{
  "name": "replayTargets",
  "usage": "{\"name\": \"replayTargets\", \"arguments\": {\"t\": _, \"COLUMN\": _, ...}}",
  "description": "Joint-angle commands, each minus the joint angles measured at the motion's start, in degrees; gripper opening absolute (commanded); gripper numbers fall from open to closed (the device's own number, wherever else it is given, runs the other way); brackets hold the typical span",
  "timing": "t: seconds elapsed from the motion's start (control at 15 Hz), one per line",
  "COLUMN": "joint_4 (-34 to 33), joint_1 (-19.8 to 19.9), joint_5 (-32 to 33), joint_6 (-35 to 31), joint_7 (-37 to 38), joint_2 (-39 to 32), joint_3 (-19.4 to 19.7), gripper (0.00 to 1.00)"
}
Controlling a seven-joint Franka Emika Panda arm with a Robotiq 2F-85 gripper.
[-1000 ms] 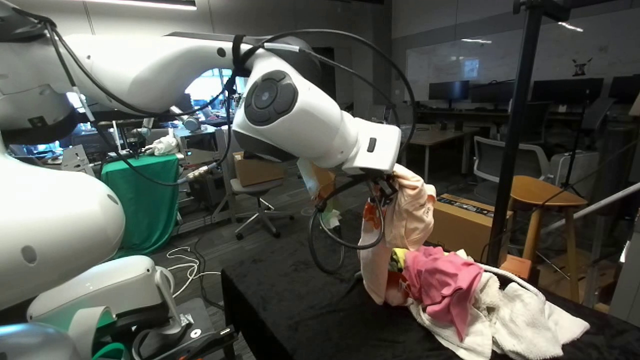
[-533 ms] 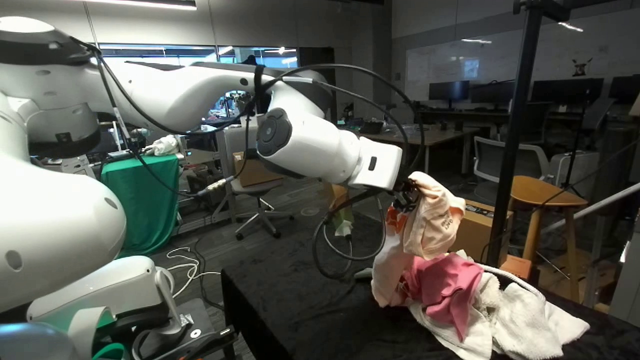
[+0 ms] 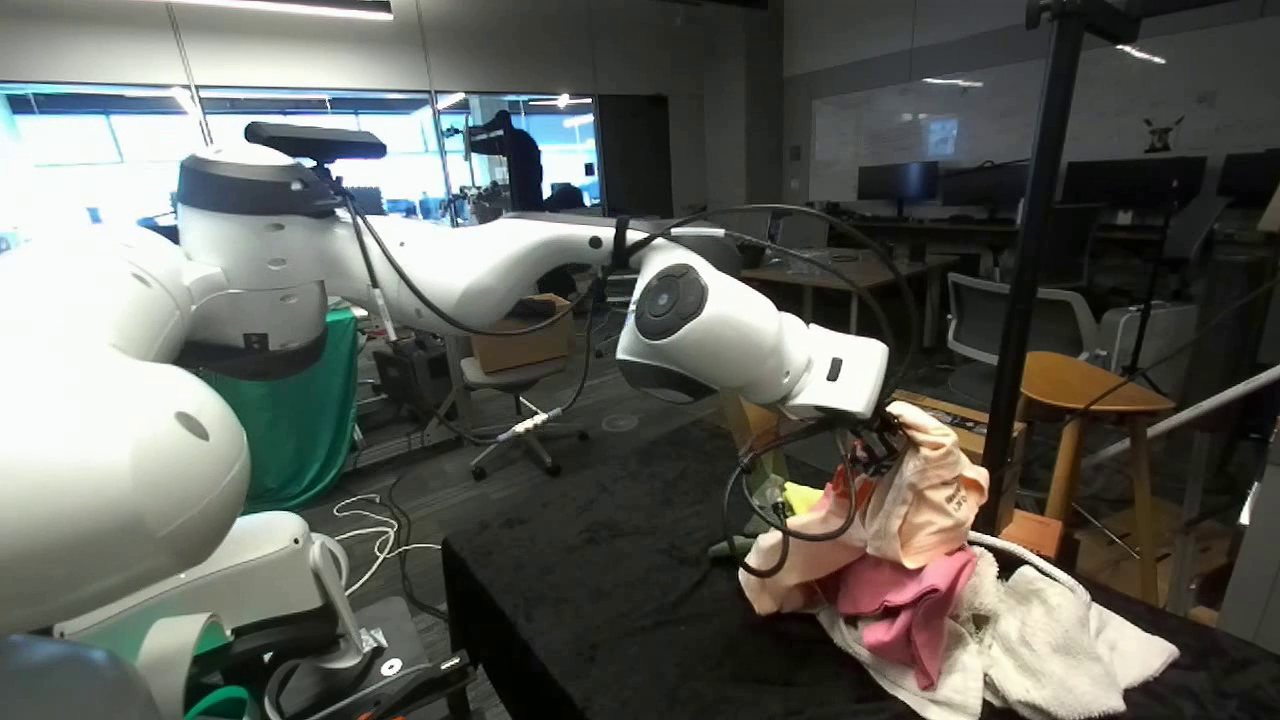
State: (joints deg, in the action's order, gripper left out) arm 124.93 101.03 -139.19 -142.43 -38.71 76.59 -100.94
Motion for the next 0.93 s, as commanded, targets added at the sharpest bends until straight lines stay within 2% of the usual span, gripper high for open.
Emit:
{"name": "replayTargets", "arguments": {"t": 0.0, "joint_4": -3.24, "joint_1": 1.24, "joint_5": 6.13, "joint_6": 3.45, "joint_7": 5.23, "joint_2": 5.85, "joint_3": 0.93, "gripper": 0.39}}
{"name": "replayTargets", "arguments": {"t": 0.2, "joint_4": -2.38, "joint_1": -0.47, "joint_5": 9.91, "joint_6": 6.99, "joint_7": 5.28, "joint_2": 8.19, "joint_3": 1.85, "gripper": 0.64}}
{"name": "replayTargets", "arguments": {"t": 0.53, "joint_4": 0.33, "joint_1": -3.76, "joint_5": 13.15, "joint_6": 14.21, "joint_7": 2.43, "joint_2": 8.91, "joint_3": 3.3, "gripper": 0.99}}
{"name": "replayTargets", "arguments": {"t": 0.87, "joint_4": 5.24, "joint_1": -7.3, "joint_5": 17.17, "joint_6": 26.04, "joint_7": -3.59, "joint_2": 6.84, "joint_3": 5.84, "gripper": 1.0}}
